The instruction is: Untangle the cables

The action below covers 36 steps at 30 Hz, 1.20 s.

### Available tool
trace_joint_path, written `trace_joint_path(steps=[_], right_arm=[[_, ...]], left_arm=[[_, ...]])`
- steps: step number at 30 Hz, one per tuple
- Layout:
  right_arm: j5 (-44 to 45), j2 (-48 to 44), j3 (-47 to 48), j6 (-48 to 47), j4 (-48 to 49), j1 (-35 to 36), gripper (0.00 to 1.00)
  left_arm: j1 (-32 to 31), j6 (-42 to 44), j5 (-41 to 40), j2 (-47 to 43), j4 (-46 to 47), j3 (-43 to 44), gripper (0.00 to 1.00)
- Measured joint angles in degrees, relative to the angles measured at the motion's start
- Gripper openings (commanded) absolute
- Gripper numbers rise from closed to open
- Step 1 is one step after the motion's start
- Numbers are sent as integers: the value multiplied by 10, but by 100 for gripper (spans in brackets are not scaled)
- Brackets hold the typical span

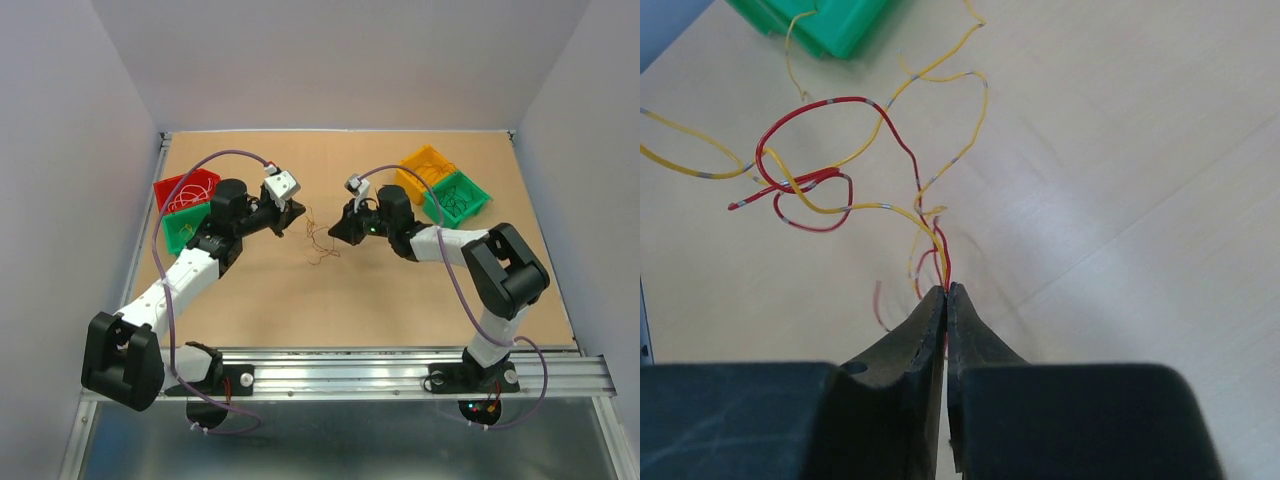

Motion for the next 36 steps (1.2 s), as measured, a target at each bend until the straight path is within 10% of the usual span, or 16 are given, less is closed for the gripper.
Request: trace_joint_path(steps=[15,36], right_arm=[[106,-26,1,35,-12,-10,1],[235,-254,-205,233,21,-272,1]], left_arm=[[58,-57,-126,1,12,0,0],[246,-232,-215,-64,122,-40,0]])
